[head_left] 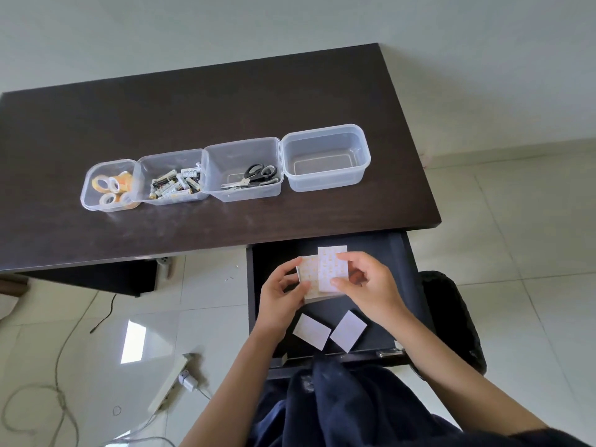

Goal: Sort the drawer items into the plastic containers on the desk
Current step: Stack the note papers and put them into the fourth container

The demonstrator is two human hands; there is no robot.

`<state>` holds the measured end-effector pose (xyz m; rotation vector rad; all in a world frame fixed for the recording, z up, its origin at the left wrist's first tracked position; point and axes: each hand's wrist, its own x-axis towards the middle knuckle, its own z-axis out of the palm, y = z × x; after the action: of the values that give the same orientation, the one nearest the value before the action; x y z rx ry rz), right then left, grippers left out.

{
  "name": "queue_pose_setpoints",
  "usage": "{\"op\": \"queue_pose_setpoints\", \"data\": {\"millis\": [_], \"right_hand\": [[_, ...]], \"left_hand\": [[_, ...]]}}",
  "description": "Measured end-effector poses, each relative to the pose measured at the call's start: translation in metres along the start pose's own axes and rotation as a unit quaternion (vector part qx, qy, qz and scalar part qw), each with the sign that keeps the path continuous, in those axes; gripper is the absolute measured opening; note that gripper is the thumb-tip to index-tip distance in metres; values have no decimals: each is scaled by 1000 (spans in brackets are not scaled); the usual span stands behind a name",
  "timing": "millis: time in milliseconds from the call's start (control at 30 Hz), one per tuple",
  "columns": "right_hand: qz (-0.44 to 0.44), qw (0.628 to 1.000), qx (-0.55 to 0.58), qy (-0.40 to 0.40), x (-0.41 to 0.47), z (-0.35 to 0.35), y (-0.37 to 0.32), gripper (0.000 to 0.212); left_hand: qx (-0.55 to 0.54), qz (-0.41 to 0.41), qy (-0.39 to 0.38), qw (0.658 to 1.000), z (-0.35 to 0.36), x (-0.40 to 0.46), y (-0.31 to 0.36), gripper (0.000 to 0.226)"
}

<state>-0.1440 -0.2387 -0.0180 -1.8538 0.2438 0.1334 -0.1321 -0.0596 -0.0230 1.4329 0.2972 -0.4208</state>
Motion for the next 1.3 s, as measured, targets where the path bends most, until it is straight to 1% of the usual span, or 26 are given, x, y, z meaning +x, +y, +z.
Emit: {"op": "queue_pose_setpoints", "data": {"millis": [67,233,367,500,567,667,833,1100,1200,1300], "right_hand": [[-17,1000,-12,-18,0,4,-1,38],[-86,993,-79,-1,-1,9,2,42],[-119,989,-89,8,-4,13,3,43],[-140,981,-126,47,-8,18,3,46],[-151,978,-127,71,-10,21,3,47],[-149,979,-114,81,-12,24,5,50],[-145,982,-97,70,-13,24,9,60],[-75,997,-9,19,-14,22,10,61],[-51,999,6,19,-14,22,10,60],[-50,999,9,8,-14,20,10,59]], "left_hand": [[-2,5,-14,1000,3,-1,2,42],[-22,4,-17,1000,1,-4,3,46],[-28,12,-24,999,-1,-6,5,46],[-51,9,-23,998,-3,-6,6,46],[-59,10,-23,998,-3,-6,7,47],[-62,14,-24,998,-4,-6,8,47],[-50,20,-27,998,-3,-7,10,46],[-59,6,-28,998,-3,-8,10,47],[-53,9,-31,998,-2,-9,11,46],[-54,11,-35,998,-2,-9,12,46]]}}
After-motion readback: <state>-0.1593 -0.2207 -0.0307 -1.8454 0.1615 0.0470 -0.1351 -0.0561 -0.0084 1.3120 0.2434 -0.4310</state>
